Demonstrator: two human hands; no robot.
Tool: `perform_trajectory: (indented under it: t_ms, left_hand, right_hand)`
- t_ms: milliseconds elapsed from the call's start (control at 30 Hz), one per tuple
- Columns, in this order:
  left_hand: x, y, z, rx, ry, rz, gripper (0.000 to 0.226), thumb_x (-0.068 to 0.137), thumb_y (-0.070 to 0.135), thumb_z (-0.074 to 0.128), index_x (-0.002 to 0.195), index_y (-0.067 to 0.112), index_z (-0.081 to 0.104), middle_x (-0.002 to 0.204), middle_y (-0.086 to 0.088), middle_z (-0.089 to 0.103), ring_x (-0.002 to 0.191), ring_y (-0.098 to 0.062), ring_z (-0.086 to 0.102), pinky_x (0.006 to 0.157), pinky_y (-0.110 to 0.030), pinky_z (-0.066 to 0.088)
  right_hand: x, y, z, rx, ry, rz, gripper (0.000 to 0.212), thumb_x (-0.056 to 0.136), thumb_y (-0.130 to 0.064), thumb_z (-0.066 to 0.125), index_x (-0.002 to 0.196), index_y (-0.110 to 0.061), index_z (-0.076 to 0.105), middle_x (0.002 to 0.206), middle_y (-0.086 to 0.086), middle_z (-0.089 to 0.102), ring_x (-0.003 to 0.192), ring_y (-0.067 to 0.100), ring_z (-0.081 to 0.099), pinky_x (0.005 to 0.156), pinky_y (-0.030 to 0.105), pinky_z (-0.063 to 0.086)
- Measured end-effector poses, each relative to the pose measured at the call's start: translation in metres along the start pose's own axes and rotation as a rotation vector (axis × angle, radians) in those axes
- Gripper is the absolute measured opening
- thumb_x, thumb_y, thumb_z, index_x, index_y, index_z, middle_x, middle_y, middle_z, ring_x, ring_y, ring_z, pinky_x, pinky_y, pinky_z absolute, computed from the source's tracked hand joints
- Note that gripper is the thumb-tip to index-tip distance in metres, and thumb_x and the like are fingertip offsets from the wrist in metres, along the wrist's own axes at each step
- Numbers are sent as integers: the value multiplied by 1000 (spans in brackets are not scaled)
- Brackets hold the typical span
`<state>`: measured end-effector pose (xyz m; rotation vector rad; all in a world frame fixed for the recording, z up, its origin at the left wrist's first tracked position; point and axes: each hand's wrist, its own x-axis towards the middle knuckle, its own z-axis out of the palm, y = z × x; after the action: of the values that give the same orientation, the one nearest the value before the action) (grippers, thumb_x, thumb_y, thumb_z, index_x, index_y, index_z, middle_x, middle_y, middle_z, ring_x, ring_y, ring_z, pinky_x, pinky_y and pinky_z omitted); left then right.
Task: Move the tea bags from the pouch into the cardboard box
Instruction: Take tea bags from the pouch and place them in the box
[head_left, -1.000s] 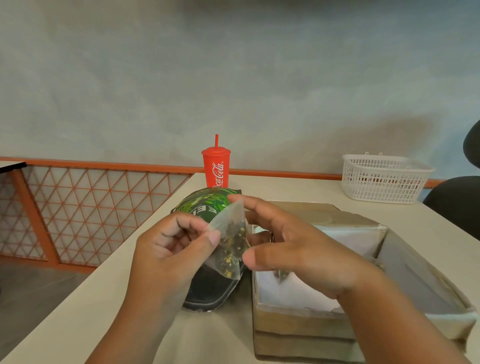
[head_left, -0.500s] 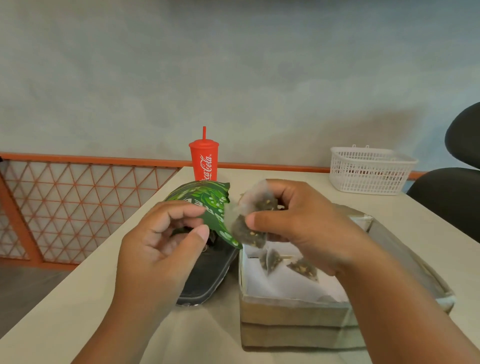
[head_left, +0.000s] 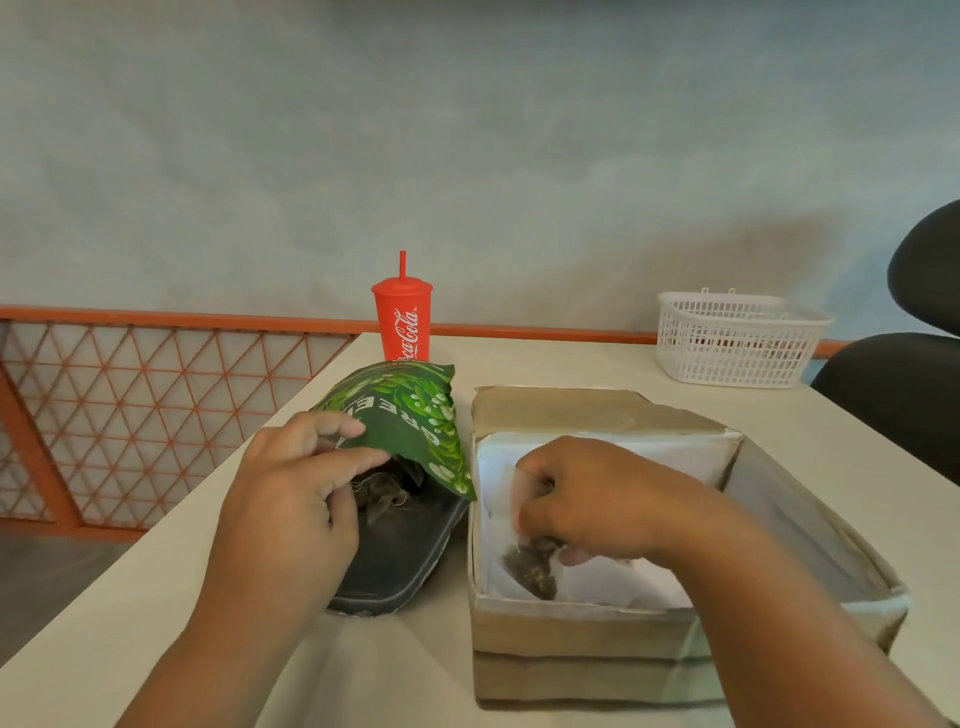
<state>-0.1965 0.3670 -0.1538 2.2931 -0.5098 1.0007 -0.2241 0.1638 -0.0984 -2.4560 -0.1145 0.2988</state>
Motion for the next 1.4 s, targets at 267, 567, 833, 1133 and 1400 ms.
perform_trajectory:
  t_ms: [267, 567, 833, 1133, 1400]
  left_hand:
    - [-2, 4, 2, -1, -5, 12, 31, 70, -15, 65, 94, 4, 73, 103, -8, 64, 86, -33, 58, 71, -38, 49]
    - [-3, 3, 3, -11, -20, -10, 34, 73, -13, 63, 102, 3, 71, 108, -7, 62, 90, -33, 57, 73, -40, 49]
    - [-3, 2, 5, 21, -68, -26, 63, 70, -19, 59, 124, 12, 58, 129, -5, 53, 109, -26, 47, 86, -39, 44]
    - [-3, 3, 4, 16, 27, 50, 57, 73, -17, 54, 126, 3, 54, 127, -9, 54, 116, -21, 43, 93, -31, 36]
    - [-6, 29, 0, 31, 243, 233, 32, 82, 11, 46, 103, 1, 69, 104, -4, 57, 89, -18, 52, 79, -13, 39]
  right_hand:
    - [-8, 3, -14, 128, -2, 7, 16, 91, -12, 50, 80, -13, 62, 74, 5, 66, 59, 10, 61, 52, 19, 49]
    - [4, 9, -2, -35, 126, -3, 26, 90, -26, 52, 117, -27, 55, 116, -4, 57, 94, 15, 63, 87, 31, 49]
    - [-7, -7, -5, 80, 249, -264, 22, 92, -19, 53, 92, -38, 62, 93, -21, 55, 77, -8, 53, 62, 7, 39]
    - [7, -15, 32, -181, 194, -375, 57, 98, -19, 42, 145, -38, 17, 152, -26, 4, 141, 5, 11, 97, 12, 9]
    - [12, -16, 28, -77, 309, -436, 55, 95, -7, 38, 144, -31, 27, 151, -21, 18, 136, -5, 15, 87, -12, -3]
